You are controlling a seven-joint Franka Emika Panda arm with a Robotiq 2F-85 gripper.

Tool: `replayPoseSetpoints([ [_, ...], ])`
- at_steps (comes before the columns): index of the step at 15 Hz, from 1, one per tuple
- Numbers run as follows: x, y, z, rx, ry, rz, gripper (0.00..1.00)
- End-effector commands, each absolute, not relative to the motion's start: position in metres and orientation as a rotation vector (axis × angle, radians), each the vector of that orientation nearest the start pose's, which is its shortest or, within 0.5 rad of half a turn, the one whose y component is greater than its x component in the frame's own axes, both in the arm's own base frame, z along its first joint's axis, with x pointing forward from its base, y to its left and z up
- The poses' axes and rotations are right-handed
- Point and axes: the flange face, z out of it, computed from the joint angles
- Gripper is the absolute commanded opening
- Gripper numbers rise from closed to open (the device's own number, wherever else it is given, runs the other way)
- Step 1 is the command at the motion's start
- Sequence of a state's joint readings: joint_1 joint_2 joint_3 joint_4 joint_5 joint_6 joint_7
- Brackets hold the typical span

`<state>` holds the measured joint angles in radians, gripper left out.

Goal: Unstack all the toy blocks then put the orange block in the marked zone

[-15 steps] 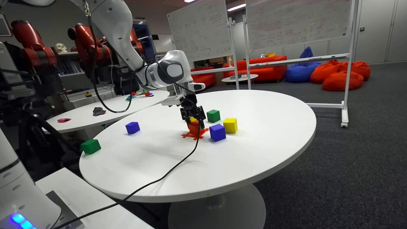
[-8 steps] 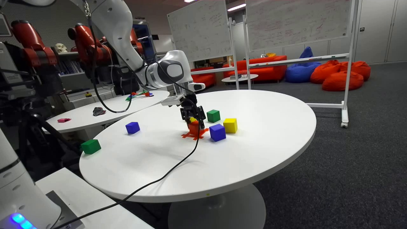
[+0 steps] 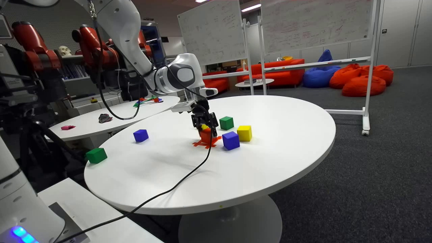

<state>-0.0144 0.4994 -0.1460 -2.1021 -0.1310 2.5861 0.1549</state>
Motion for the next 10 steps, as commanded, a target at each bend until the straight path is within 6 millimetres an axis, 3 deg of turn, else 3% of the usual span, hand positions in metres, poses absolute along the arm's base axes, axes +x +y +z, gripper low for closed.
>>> replayPoseSetpoints([
  [1,0.5723,-0.0909,0.1787,-3.265,0.305,0.025,1.00],
  [10,0.5731,-0.0930,0.1775,-3.281,0.318,0.041,1.00],
])
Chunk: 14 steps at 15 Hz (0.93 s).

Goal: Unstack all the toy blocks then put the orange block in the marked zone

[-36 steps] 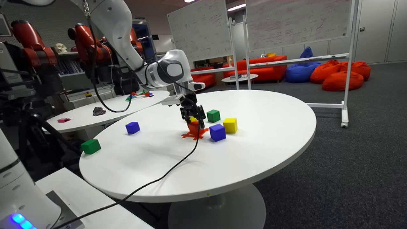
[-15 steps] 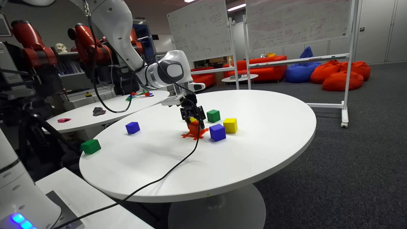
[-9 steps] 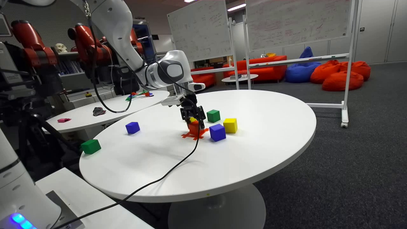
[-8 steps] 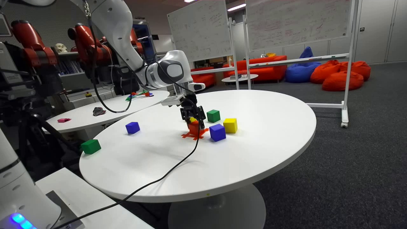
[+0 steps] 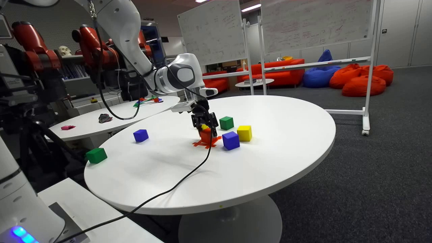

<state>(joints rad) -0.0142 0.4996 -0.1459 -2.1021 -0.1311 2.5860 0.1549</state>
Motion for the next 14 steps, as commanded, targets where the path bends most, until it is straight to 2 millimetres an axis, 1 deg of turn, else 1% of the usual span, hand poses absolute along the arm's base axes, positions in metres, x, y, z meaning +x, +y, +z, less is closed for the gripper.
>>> replayPoseSetpoints([
  [1,0.572,-0.093,0.178,-3.285,0.312,0.033,1.00],
  [6,0.562,-0.087,0.184,-3.310,0.298,-0.042,1.00],
  [11,0.546,-0.071,0.185,-3.330,0.259,-0.175,1.00],
  [14,0.538,-0.065,0.185,-3.340,0.257,-0.225,1.00],
])
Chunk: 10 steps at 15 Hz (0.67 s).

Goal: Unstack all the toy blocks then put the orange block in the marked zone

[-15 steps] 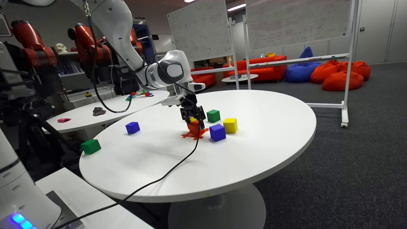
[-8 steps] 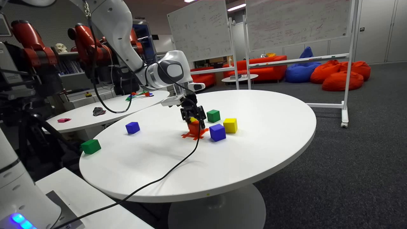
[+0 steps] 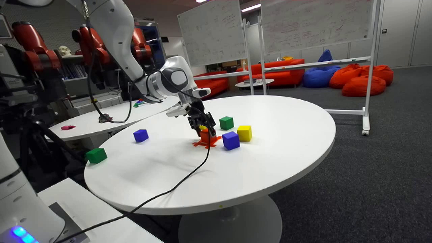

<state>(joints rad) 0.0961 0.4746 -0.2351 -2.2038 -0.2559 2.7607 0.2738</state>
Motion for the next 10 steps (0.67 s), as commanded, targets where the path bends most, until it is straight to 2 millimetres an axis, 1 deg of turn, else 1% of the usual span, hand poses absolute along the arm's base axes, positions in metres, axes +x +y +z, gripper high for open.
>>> replayPoseSetpoints([
  [1,0.535,-0.064,0.185,-3.346,0.248,-0.239,1.00],
  [3,0.531,-0.060,0.184,-3.373,0.185,-0.244,1.00],
  [4,0.545,-0.063,0.176,-3.362,0.206,-0.203,1.00],
  [10,0.542,-0.060,0.176,-3.377,0.181,-0.201,1.00],
])
